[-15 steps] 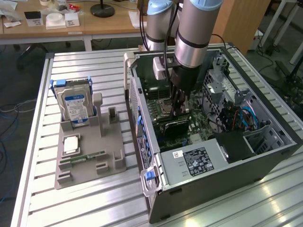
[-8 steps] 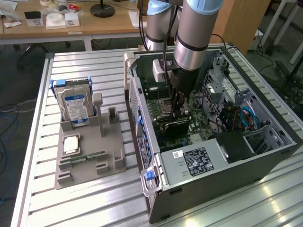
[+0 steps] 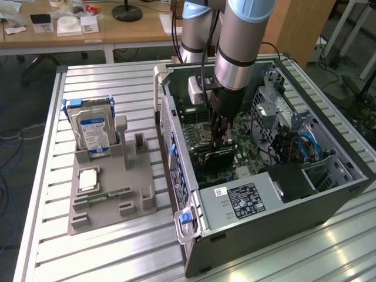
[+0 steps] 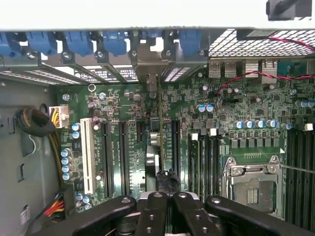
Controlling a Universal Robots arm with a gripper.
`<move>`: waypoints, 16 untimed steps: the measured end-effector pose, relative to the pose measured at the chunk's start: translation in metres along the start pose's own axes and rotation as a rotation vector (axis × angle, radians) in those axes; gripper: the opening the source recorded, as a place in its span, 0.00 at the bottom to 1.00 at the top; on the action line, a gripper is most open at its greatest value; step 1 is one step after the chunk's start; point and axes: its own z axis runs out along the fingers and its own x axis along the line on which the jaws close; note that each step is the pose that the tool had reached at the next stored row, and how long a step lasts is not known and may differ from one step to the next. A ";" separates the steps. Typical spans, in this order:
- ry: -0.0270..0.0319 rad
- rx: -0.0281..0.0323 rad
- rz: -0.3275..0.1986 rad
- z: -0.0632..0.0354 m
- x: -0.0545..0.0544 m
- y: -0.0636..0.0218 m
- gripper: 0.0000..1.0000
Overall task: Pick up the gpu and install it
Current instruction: 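Press down on the gpu until it lock into place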
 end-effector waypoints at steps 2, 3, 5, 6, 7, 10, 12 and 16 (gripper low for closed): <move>0.0002 -0.0001 0.000 0.0000 0.000 0.0000 0.11; -0.0001 0.0001 0.000 0.0009 0.000 0.0001 0.11; 0.0003 -0.0001 0.000 0.0028 0.000 0.0001 0.11; 0.0004 -0.0003 0.000 0.0028 0.000 0.0001 0.11; 0.0003 -0.0003 0.000 0.0028 0.000 0.0001 0.11; -0.0001 -0.0001 0.000 0.0032 0.000 0.0001 0.11; 0.0008 -0.0003 0.000 0.0044 0.000 0.0004 0.11; -0.0002 -0.0001 0.000 0.0052 0.000 0.0005 0.11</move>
